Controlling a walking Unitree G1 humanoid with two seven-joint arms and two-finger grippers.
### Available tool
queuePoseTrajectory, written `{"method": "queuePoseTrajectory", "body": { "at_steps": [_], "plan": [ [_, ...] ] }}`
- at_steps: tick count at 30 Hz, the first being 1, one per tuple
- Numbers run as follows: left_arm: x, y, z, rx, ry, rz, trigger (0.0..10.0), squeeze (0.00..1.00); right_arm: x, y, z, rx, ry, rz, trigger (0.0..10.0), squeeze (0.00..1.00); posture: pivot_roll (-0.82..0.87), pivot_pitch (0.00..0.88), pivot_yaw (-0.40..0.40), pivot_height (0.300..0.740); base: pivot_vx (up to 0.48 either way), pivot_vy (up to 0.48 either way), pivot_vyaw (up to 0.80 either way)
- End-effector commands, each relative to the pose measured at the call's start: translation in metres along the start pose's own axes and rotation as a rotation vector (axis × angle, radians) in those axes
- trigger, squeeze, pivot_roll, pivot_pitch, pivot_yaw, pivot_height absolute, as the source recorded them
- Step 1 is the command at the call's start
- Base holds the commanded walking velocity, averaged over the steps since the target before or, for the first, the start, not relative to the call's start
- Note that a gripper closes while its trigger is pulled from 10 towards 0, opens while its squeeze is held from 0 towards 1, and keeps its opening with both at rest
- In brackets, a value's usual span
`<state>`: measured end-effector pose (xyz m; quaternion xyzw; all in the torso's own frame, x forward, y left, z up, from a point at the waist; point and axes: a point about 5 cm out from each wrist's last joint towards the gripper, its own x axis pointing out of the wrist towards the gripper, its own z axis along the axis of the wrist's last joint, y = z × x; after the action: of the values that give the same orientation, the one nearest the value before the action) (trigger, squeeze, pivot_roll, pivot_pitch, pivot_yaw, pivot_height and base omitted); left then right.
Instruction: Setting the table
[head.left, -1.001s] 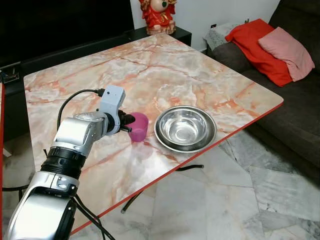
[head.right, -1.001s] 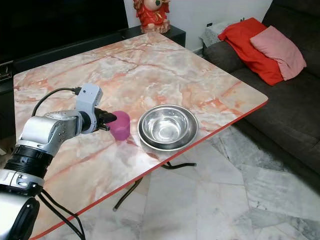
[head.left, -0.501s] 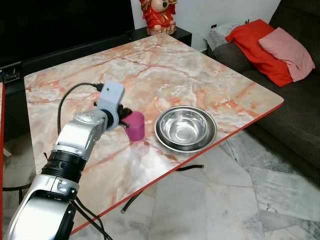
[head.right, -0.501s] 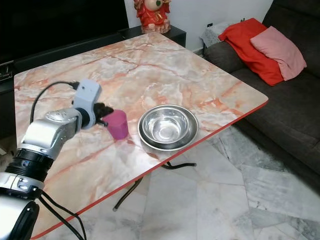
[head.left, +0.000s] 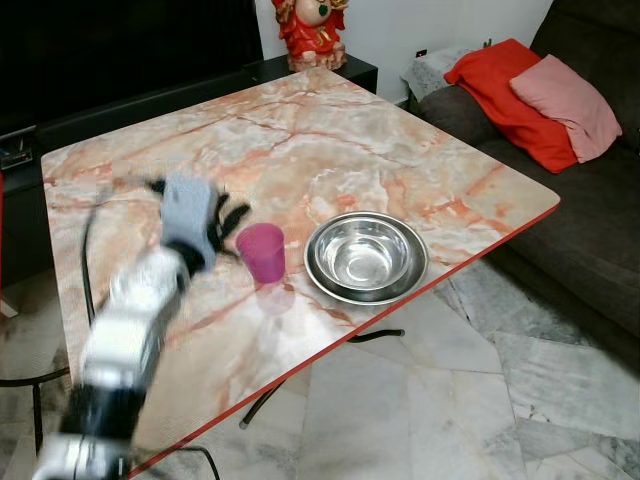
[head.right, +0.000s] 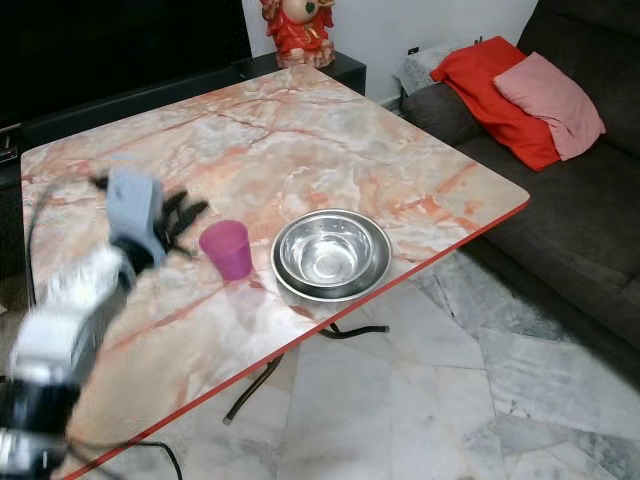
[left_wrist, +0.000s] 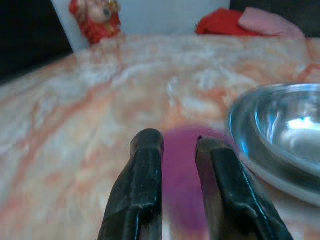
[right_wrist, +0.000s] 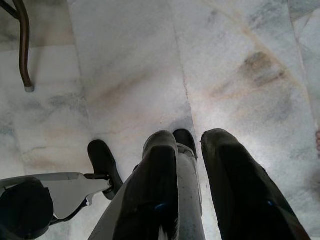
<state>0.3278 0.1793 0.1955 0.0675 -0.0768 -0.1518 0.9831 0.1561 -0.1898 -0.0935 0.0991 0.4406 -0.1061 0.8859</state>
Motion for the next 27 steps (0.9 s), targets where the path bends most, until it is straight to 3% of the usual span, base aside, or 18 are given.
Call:
{"method": "queuePoseTrajectory", "body": {
  "at_steps": [1,8,15,22,27],
  "plan": [
    [-0.006,0.01,0.016,0.028,-0.084,0.042,10.0,0.0,-0.002,-0.002,-0.006,0.012,0.012,-0.006,10.0,0.0,-0.01,0.106,0.068,0.74,0.0,0.0,0.0],
    [-0.029,0.015,0.0,0.024,-0.066,0.123,10.0,0.0,-0.001,-0.003,-0.005,-0.001,0.014,-0.002,10.0,0.0,0.0,0.091,0.061,0.74,0.0,0.0,0.0],
    [-0.028,0.016,0.004,-0.01,-0.1,0.186,10.0,0.0,-0.001,-0.002,-0.003,-0.034,0.003,0.017,10.0,0.0,0.0,0.078,0.058,0.74,0.0,0.0,0.0],
    [-0.035,0.012,-0.016,-0.016,-0.044,0.239,10.0,0.0,-0.002,-0.003,-0.005,-0.046,0.012,0.014,10.0,0.0,0.0,0.066,0.053,0.74,0.0,0.0,0.79],
    [-0.037,0.013,-0.017,-0.041,-0.046,0.279,10.0,0.0,-0.002,-0.004,-0.005,-0.055,0.014,0.015,10.0,0.0,0.01,0.067,0.044,0.74,0.0,0.0,0.79]
  ]
}}
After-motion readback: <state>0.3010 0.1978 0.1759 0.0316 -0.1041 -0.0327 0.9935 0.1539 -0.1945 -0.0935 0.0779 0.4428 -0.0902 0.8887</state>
